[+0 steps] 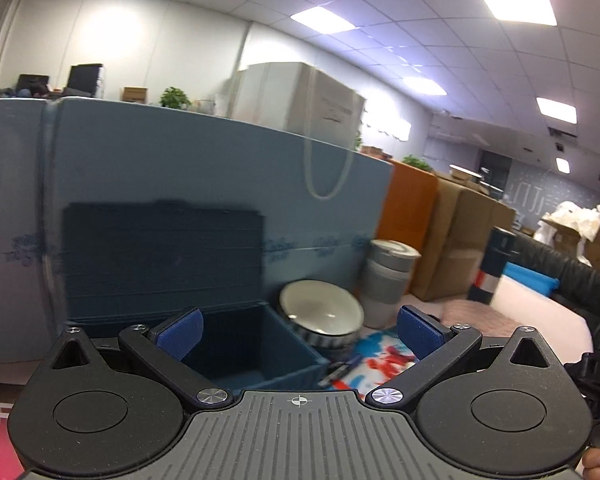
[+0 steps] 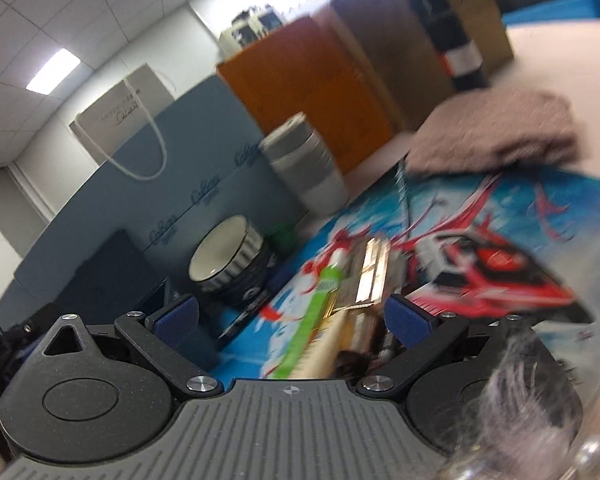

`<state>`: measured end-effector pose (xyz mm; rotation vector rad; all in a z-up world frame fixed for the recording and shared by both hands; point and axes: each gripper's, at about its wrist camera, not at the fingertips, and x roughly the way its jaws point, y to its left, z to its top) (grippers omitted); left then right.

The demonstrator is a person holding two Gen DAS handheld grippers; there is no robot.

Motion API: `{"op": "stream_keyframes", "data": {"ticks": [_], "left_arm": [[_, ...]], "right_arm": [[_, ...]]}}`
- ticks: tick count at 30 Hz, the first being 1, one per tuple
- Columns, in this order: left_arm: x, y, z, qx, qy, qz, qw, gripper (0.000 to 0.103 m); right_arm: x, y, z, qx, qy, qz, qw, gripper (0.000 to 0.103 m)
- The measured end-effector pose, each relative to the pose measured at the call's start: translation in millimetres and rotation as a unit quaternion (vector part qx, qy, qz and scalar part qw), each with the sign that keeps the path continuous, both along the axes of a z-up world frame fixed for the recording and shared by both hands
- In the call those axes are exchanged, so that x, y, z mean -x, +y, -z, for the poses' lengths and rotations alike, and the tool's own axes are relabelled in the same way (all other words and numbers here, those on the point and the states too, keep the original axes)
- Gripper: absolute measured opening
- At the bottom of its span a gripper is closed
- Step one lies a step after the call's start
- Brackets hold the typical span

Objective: Organize rigid objects
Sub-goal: 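Lower the right tool to the clear glass case and close on it, then carry the clear glass case with the right tool over the blue box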

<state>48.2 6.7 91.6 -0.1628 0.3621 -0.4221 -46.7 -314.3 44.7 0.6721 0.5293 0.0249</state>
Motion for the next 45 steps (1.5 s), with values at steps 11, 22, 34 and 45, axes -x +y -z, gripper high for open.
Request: {"op": "stream_keyframes", "data": {"ticks": [11,22,34,45], "left_arm": [[-14,80,3,0.066,0.010,-0.073,0.9951,0.103],[-38,114,18,0.086,0.055,-0.131,0.9861,0.103],[-67,121,50,0.144,0.125,-0.093,0.9772,0.103],[-77,132,72,0.209,0.164,-0.078,0.9609,0.103]], "right_arm": [[-89,6,12,0.105,0.100,0.091,0.985,0.071],[-122,-7,38,0.172,0.168,0.112,0.964,0.037],[-67,-6,-13,0.136,0.042,0.110,0.984,0.035],[-71,50,-79,0.047,-0.125,-0.007,0.991,0.035]]}}
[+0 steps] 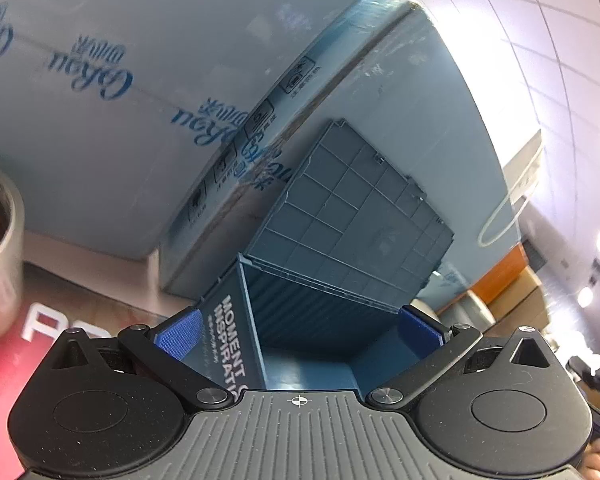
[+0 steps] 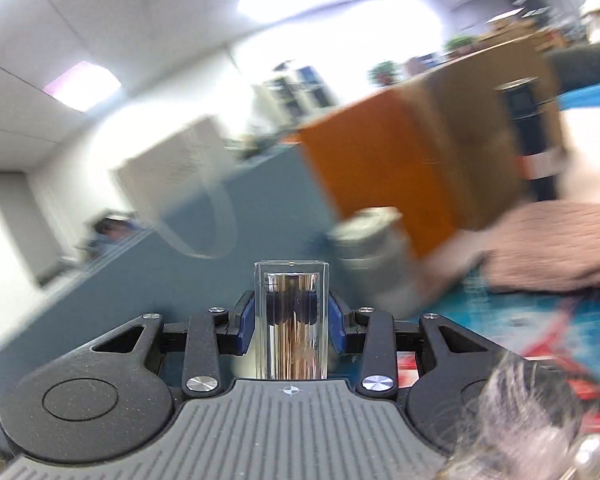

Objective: Organize rigid objects
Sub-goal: 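Carry the clear glass case with the right tool over the blue box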

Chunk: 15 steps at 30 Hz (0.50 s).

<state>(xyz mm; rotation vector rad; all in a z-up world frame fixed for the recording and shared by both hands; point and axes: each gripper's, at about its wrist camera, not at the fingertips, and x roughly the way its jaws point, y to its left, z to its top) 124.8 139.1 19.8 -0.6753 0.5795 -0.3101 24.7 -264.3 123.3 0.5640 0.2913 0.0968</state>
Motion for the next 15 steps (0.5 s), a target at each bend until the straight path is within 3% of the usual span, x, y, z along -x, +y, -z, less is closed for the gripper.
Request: {"op": "stream_keyframes", "data": {"ticks": [3,8,12,15], "left_arm": [[-1,5,2,0.026,0.001,0.002,0.9997,0.103],[-4,8,7,0.062,0.003,0.023,0.9978,0.103],[-3,12,8,0.069,0.001,0.029,0.9972,0.103],[-4,14,12,0.081,0.000,0.026,0.9964,0.103]], "right_arm": [[-30,33,1,-0.008,-0.001,-0.060,0.998,0.035],[-77,97,17,0.043,0.009,-0.126,0.991,0.035],[-103,136,40,0.131,0.017,-0.159,0.979,0.035],[-107,160,54,0.213,0.005,-0.204,0.956,0.035]]}}
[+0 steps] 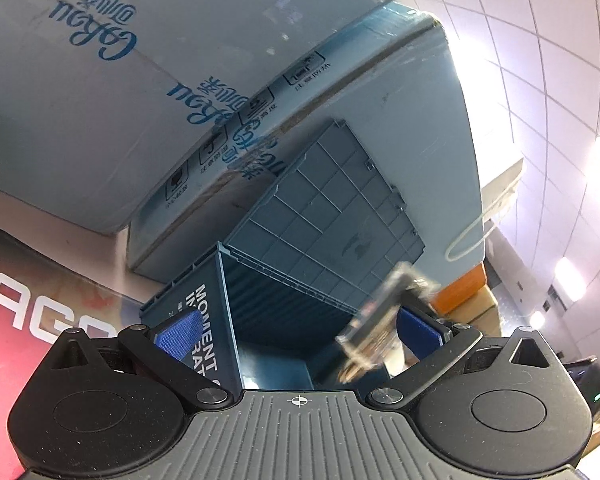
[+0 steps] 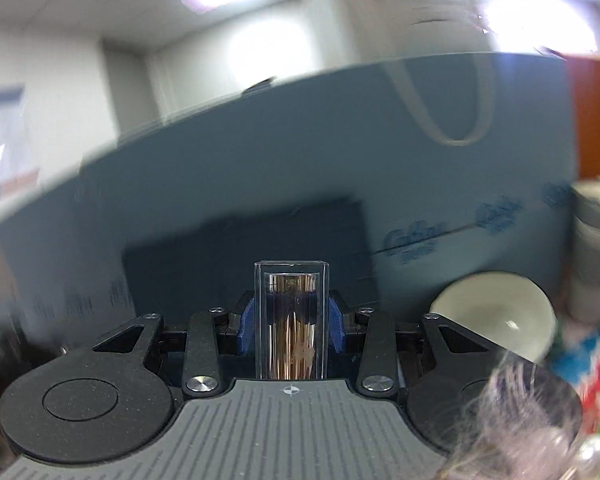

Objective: Organize rigid objects
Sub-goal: 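Carry the clear glass case with the right tool over the blue box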

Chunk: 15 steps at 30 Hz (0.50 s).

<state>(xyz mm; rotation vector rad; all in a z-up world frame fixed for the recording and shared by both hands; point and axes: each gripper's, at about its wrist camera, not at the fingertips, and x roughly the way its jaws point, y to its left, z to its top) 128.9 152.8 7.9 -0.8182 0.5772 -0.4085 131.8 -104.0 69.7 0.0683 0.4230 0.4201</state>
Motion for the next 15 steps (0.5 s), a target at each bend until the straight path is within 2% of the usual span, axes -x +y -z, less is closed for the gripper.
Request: {"op": "stream_keyframes", "data": {"ticks": [4,8,15], "left_arm": [[-1,-3,-1,-0.008,-0.002,0.001,1.0000,0.103],[3,-4,-4,-0.015,-0.005,0.001,0.9999,0.103],[4,-5,-5,-0.014,-0.005,0.004,0.9999,0.103]], "right_arm": [[-4,20,14,0.095,-0.004,-0.089,0.991,0.035],[-4,34,20,0.175,-0.006,-0.153,0.973,0.035],[-16,44,19,0.198,0.021,-0.239,0.950,0.035]]}}
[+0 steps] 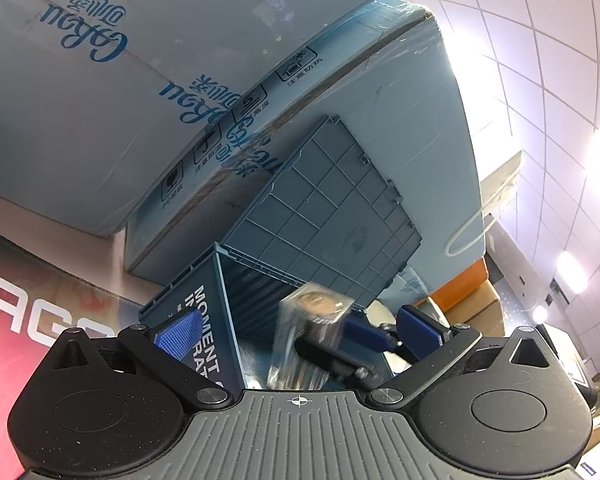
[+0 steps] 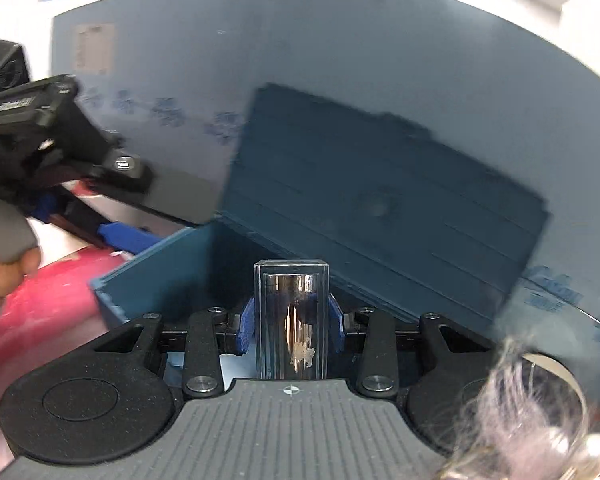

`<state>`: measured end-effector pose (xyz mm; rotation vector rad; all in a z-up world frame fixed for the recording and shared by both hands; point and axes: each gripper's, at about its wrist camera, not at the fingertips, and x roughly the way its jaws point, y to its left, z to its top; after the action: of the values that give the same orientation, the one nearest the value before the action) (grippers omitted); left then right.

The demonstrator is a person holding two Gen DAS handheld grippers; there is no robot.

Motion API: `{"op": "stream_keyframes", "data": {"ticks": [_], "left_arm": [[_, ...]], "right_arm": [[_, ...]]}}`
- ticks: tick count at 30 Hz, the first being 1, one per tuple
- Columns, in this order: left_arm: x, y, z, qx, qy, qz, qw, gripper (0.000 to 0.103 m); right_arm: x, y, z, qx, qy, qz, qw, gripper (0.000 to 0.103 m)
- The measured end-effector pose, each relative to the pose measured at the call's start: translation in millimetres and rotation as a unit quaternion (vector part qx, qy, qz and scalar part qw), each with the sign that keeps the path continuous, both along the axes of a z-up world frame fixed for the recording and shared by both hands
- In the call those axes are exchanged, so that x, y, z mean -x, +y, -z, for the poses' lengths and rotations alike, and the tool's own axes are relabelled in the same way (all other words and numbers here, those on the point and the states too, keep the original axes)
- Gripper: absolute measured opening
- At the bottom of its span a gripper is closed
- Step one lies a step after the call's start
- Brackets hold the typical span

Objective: Organize rigid objects
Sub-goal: 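Carry the clear glass case with the right tool over the blue box, then lower the glass case into the blue box and open the right tool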

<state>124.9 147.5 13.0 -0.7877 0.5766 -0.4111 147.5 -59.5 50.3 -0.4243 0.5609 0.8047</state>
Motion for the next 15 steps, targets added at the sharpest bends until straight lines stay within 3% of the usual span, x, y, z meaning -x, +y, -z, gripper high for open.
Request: {"op": "stream_keyframes", "data": {"ticks": [6,11,15], "left_arm": [[0,0,-1,0.003,0.001,0.001,1.0000,0.103],[-1,1,1,0.004,0.003,0.001,1.0000,0.103],[-1,2,1,0.005,0.004,0.003,1.0000,0.103]], "right_arm": [[-10,18,-3,0.027,0.047,-0.052,0.997,0.037],[-33,17,1,0.011,0.119,-0.045,0.992,0.040],[-38,8,5,-0.014,0.150,-0.031,0.988,0.042]]}}
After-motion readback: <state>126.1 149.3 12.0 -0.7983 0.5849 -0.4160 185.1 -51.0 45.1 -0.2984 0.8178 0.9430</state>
